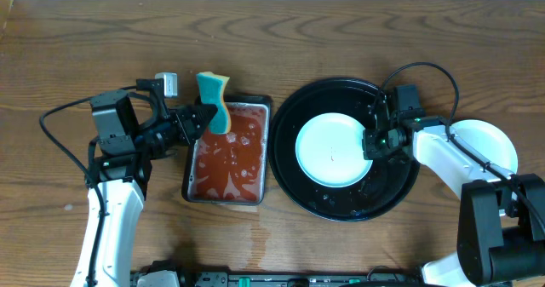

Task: Clean dirty plates on tray and stack at the side
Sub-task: 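Carry the sponge right toward the plate held by the right gripper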

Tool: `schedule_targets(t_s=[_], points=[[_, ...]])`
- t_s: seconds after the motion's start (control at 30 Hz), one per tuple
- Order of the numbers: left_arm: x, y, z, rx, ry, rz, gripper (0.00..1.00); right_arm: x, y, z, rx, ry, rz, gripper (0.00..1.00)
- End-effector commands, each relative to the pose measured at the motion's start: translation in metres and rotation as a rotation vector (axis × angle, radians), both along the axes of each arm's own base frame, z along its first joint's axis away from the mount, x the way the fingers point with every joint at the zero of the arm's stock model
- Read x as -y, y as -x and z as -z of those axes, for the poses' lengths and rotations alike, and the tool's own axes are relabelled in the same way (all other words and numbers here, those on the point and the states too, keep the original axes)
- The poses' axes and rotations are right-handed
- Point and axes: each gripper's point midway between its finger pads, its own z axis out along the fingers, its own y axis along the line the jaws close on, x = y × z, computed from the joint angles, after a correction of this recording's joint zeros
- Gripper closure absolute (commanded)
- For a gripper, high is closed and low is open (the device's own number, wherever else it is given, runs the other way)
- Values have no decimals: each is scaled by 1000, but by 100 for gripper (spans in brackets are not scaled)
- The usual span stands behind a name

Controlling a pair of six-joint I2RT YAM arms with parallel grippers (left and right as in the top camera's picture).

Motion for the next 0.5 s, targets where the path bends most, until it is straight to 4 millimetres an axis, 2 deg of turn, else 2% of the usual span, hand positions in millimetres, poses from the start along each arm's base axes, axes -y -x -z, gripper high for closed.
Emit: schedule_targets(t_s=[0.0,0.17,0.47], points=[[-5,-2,8,-17,-53,-38,92,6,10,11,-29,30,-14,99],[0,-4,33,-94,-146,-84,93,6,10,11,-29,30,-14,99],[1,5,118,-376,-454,-242,93,6,10,11,-30,30,-14,99]])
